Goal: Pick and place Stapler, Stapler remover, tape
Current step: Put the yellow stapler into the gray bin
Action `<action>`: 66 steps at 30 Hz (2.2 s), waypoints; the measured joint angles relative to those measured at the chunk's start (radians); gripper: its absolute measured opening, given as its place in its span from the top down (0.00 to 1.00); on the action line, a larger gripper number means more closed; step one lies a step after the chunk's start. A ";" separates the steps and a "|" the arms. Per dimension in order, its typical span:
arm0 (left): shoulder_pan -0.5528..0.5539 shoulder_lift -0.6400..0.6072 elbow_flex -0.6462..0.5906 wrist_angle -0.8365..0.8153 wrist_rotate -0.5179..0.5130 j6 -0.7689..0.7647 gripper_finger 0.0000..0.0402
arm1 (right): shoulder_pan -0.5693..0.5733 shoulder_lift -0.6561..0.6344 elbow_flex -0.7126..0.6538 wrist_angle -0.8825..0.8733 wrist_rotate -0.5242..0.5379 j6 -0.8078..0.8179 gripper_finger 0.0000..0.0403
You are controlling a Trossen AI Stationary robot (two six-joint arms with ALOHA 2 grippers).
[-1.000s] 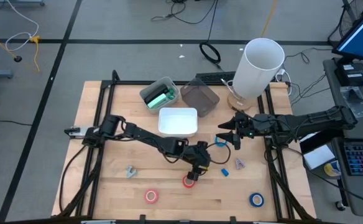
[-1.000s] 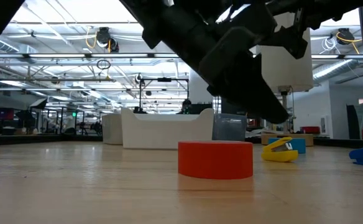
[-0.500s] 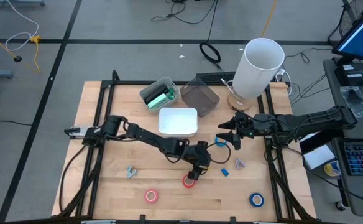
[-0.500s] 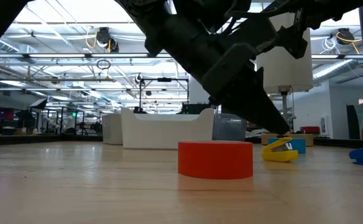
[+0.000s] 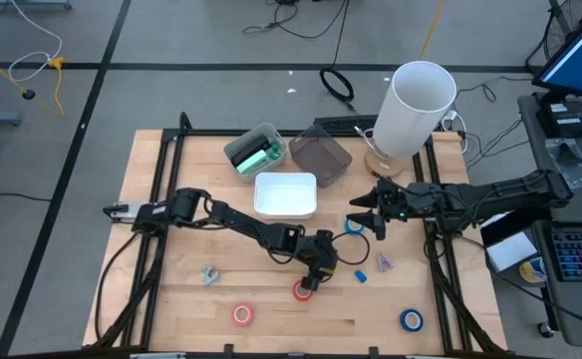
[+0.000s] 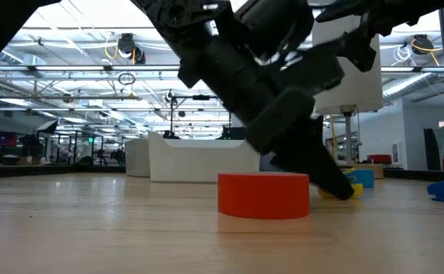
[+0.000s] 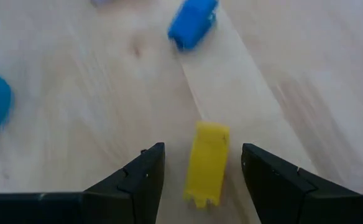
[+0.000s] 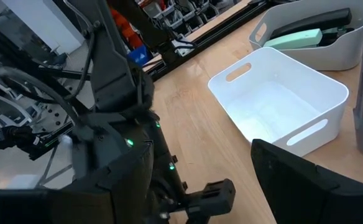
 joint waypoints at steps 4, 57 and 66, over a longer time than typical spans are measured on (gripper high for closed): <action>0.000 0.007 0.001 0.006 0.004 -0.008 0.47 | 0.000 0.000 0.000 0.000 0.000 0.000 0.35; 0.573 -0.479 -0.002 -0.684 -0.546 -0.175 0.83 | 0.000 0.000 0.000 -0.001 0.000 -0.003 0.35; 0.701 -0.365 0.000 -0.725 -0.370 -0.197 0.80 | 0.000 0.000 0.000 -0.001 0.000 -0.003 0.35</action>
